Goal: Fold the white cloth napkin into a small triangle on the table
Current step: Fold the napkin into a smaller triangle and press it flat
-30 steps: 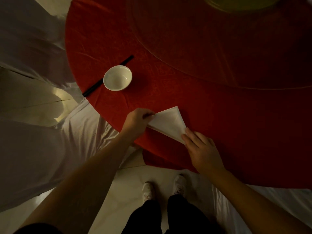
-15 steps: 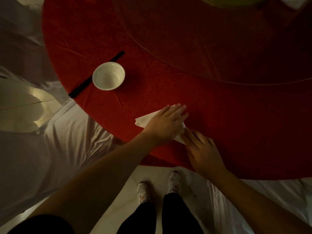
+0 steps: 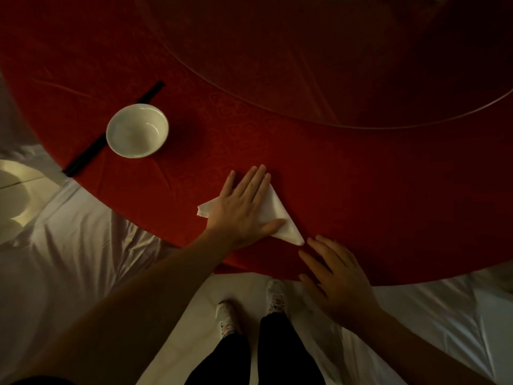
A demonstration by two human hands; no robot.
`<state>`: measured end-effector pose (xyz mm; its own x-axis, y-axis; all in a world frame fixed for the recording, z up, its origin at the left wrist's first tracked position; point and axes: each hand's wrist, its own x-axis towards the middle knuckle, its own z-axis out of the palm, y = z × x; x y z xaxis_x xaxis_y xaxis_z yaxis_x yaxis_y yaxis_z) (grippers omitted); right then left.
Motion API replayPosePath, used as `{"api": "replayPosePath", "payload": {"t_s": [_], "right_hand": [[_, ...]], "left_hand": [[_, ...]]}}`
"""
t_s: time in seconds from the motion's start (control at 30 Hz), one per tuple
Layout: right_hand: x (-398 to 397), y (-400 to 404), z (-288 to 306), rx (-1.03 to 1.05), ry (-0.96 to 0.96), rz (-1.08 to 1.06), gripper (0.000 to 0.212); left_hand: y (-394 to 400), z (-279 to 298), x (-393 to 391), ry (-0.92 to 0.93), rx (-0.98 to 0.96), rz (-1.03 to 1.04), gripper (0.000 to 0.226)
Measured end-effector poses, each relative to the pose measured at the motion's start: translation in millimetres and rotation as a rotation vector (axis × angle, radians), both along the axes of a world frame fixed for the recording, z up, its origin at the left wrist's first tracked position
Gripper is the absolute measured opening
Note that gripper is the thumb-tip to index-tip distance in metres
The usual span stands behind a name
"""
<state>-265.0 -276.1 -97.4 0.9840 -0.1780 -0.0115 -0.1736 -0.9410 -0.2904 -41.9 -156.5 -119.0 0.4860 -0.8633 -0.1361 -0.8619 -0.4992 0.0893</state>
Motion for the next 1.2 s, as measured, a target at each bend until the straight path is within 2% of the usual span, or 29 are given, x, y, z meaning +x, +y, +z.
{"api": "replayPosePath", "payload": {"t_s": [0.13,0.23,0.3,0.4,0.47,0.67,0.93,1.07,1.13,1.2], "right_hand": [[44,0,28,0.290,-0.195,-0.284,0.039],[112,14,35,0.345,-0.186,-0.323,0.044],[147,26,28,0.312,-0.067,-0.216,0.050],[154,37,6,0.115,0.131,-0.052,0.063],[144,34,-5,0.008,0.142,-0.021,0.072],[113,15,-12,-0.138,0.224,-0.046,0.090],[114,15,-14,-0.132,0.221,-0.031,0.099],[114,11,-3,-0.081,0.263,0.018,0.106],[111,3,5,0.103,0.247,-0.007,0.102],[106,-7,15,0.295,0.146,-0.140,0.091]], "left_hand": [[5,12,0,0.047,-0.098,-0.018,0.074],[17,20,-2,0.053,-0.207,0.094,0.062],[30,18,-3,0.034,-0.160,0.134,0.061],[47,12,-3,0.030,-0.058,0.145,0.063],[51,9,-1,0.043,-0.023,0.158,0.066],[51,1,5,0.092,-0.029,0.168,0.070],[49,-2,2,0.023,-0.029,0.160,0.078],[49,3,1,0.021,0.029,0.151,0.086],[49,7,1,0.027,0.054,0.155,0.088],[48,13,2,0.018,0.053,0.156,0.087]]}}
